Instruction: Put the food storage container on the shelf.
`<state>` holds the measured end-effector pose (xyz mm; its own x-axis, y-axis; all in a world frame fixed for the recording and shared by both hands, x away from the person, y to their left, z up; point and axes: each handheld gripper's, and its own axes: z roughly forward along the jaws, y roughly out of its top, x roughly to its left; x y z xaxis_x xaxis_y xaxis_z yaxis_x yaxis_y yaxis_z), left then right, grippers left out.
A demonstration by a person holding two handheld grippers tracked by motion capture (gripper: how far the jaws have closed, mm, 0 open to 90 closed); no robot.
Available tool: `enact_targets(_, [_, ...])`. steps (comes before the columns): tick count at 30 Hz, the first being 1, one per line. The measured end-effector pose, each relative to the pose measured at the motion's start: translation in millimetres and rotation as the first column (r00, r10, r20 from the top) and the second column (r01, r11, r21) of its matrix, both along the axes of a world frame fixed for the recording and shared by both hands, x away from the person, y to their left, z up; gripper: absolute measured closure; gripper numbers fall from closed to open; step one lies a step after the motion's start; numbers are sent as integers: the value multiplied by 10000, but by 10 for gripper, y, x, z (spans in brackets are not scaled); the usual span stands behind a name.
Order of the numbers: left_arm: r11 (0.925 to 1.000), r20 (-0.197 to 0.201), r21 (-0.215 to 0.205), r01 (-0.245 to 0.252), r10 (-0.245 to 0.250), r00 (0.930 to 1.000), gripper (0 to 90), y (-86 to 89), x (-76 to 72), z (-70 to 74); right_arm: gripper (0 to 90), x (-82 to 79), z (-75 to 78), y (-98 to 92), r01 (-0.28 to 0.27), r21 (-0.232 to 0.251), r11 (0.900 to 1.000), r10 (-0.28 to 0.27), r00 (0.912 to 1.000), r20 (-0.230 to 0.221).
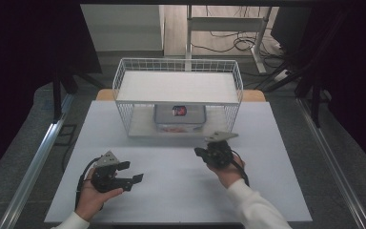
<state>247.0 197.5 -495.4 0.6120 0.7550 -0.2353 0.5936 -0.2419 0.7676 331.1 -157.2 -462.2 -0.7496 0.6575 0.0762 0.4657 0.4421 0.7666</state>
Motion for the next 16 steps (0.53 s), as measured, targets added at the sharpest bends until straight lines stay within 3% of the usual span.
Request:
enact_targets(2, [10000,-15,79,24,-24,10000,246,-16,-2,-2,805,-160,0,-168,-275,-6,9996,274,9996,-21])
enact_targets(3, [9999,-16,142,28,-27,10000,246,-25,0,-6,725,-251,-9,-262,-369,-52,9993,369,9993,105])
enact_targets(4, [9999,-35,140,30,-30,10000,245,-31,3,-9,584,-345,-30,-370,-461,-84,9989,462,9987,222])
enact_targets(7, [9998,-82,166,49,-48,10000,244,-54,24,-12,385,-462,-39,-568,-134,181,9997,131,9998,143])
enact_targets(11, [9995,-14,272,128,-128,9999,243,-80,33,-6,313,-507,7,-685,-63,755,9971,53,9999,138])
enact_targets(16, [9993,15,322,193,-193,9998,242,-77,49,-3,245,-512,4,-673,-80,829,9965,67,9999,158])
